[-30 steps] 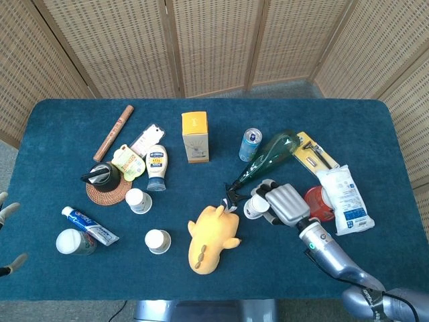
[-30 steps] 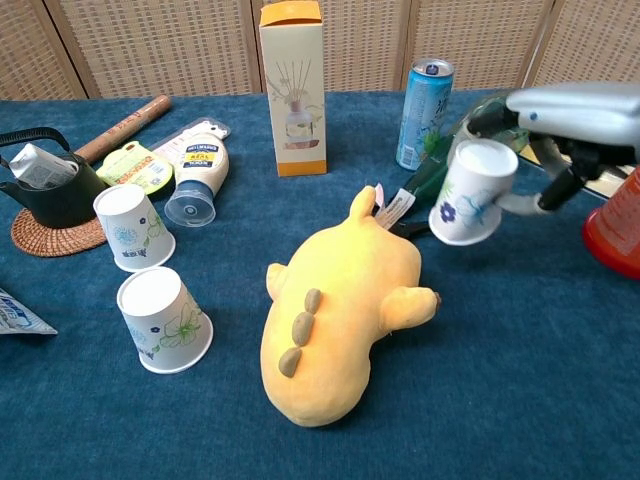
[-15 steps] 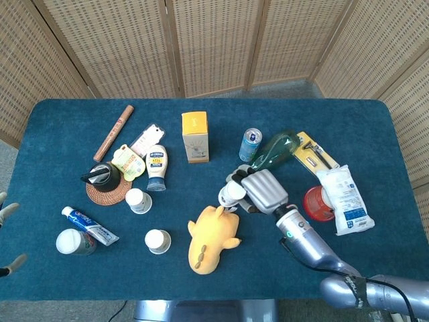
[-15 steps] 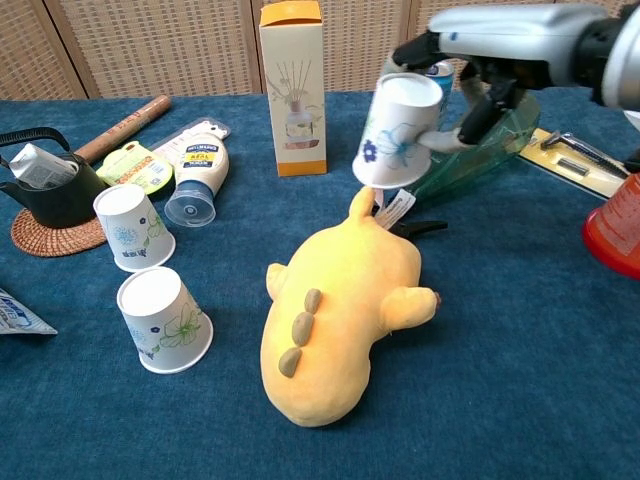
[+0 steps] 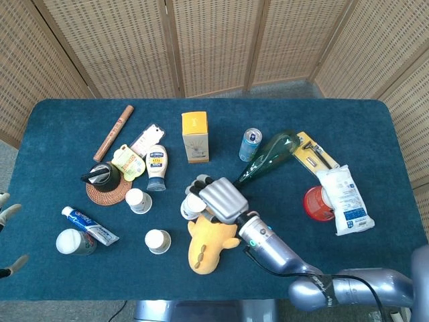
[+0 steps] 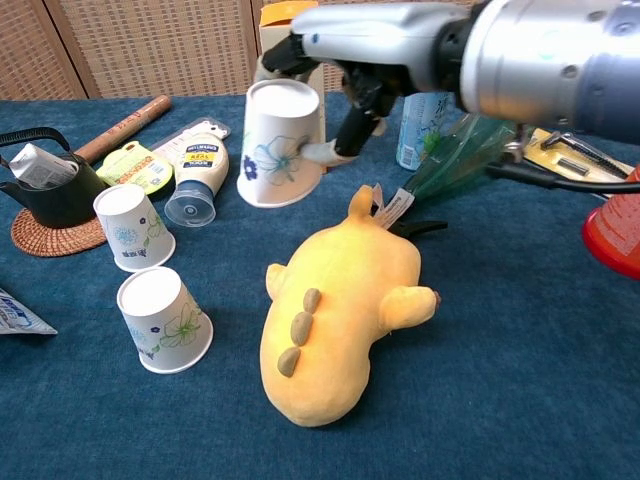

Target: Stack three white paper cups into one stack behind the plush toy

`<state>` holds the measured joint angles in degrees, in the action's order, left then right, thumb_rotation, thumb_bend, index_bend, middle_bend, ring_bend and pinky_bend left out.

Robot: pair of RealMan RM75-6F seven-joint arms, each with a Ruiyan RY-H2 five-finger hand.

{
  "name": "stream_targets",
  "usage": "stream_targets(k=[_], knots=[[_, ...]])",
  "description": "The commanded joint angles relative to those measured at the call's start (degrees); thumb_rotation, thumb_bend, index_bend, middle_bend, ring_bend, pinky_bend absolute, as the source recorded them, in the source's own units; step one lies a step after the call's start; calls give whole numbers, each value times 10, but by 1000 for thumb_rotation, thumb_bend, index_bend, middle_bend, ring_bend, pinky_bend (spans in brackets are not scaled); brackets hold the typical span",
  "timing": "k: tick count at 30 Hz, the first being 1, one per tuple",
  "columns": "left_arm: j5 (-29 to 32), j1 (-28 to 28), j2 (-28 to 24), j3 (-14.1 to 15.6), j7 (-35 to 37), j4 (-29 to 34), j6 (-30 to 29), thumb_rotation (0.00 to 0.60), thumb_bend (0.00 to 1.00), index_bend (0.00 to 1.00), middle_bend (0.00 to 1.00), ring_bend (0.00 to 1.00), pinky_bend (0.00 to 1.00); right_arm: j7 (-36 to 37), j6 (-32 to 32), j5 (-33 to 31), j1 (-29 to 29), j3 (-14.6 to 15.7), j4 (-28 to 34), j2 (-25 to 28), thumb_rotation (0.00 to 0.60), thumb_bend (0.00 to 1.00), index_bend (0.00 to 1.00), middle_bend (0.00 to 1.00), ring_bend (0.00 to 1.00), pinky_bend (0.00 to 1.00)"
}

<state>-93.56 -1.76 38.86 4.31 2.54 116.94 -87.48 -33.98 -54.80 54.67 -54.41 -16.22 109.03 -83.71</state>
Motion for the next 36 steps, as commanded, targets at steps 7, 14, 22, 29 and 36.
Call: stream_targets(k=[7,14,22,29,36], knots=[[2,3,3,0,-4,-1,6,600,251,114,0,0,165,-29,6,-51,-64,-21,-49,-52,600,658,327,307,199,695],[5,2,2,-1,0,-3,4,600,252,114,0,0,165,-38,4,-97,-103,-33,-101,-84,600,656,327,307,199,695],[9,5,2,-2,1,-5,8,600,250,114,0,0,165,-42,-8,-143,-132,-42,-147,-114,600,657,328,308,199,695],[12,4,0,-2,7,-6,6,600,252,113,0,0,165,-34,-19,-143,-123,-20,-146,-108,600,656,328,308,199,695],[7,4,0,-1,6,-4,6,600,251,114,0,0,166,-22,-19,-128,-105,9,-150,-96,600,656,328,307,198,695]])
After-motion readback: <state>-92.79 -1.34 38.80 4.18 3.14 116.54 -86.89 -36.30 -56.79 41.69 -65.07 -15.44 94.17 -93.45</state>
